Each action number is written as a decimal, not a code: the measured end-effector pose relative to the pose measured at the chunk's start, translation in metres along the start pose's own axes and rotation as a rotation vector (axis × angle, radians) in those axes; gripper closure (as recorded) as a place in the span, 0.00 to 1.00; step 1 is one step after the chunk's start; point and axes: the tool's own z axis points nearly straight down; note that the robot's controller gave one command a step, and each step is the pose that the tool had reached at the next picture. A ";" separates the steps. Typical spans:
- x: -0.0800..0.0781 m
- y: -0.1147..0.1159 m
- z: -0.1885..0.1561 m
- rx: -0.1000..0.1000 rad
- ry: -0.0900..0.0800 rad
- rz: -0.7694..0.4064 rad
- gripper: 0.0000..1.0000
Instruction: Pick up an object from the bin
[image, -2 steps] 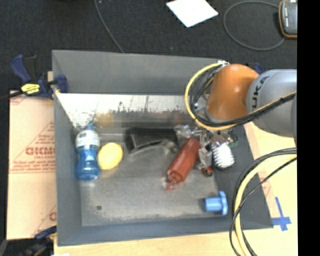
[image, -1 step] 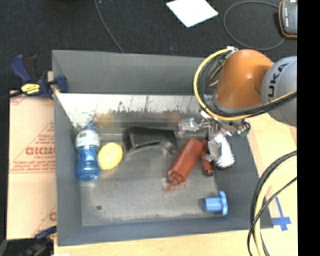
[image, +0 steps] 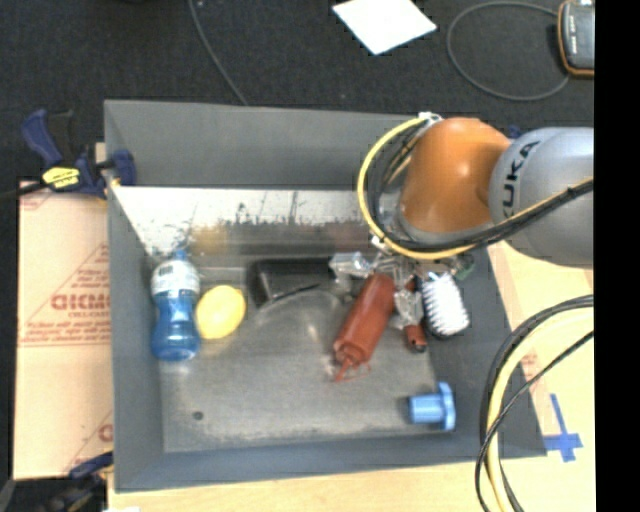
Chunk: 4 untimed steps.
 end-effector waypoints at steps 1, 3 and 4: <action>-0.002 -0.012 0.024 0.001 -0.015 -0.393 0.00; -0.023 0.000 0.020 0.002 -0.001 -0.289 1.00; -0.024 -0.002 -0.007 0.005 -0.004 -0.286 1.00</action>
Offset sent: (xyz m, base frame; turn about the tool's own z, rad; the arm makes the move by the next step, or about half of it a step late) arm 0.0121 0.0195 -0.0309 -0.2922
